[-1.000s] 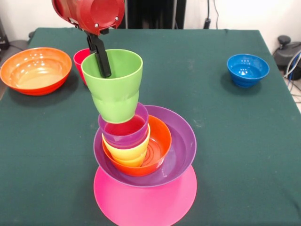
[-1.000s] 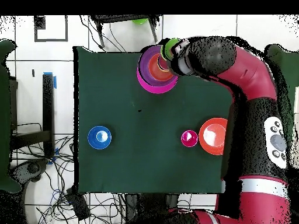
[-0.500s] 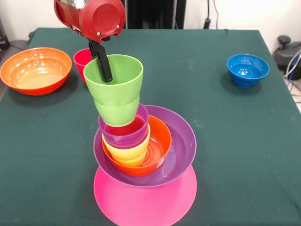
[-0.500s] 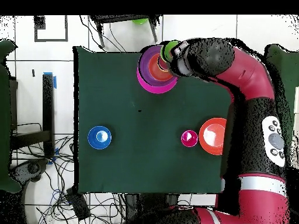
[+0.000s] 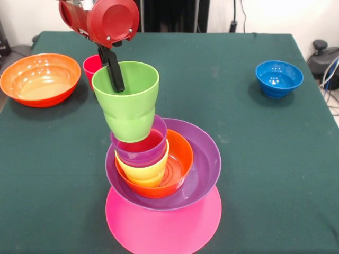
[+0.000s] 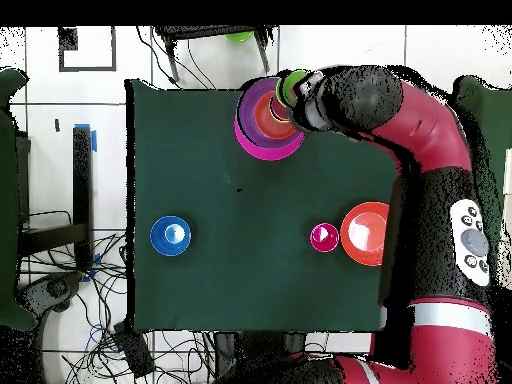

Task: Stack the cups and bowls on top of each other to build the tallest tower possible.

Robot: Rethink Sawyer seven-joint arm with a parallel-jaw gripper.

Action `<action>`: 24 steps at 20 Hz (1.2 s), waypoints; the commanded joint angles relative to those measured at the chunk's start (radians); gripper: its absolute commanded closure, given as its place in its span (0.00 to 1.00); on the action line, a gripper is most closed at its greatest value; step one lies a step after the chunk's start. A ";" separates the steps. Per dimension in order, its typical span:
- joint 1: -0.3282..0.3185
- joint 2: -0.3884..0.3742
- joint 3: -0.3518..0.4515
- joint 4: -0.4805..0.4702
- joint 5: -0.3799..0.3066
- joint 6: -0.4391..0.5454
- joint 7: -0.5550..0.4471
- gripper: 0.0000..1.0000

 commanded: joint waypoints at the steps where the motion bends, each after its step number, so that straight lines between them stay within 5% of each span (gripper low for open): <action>1: 0.000 0.042 0.090 0.083 -0.063 -0.026 -0.175 1.00; 24: -0.019 0.050 0.130 0.103 -0.068 -0.039 -0.181 1.00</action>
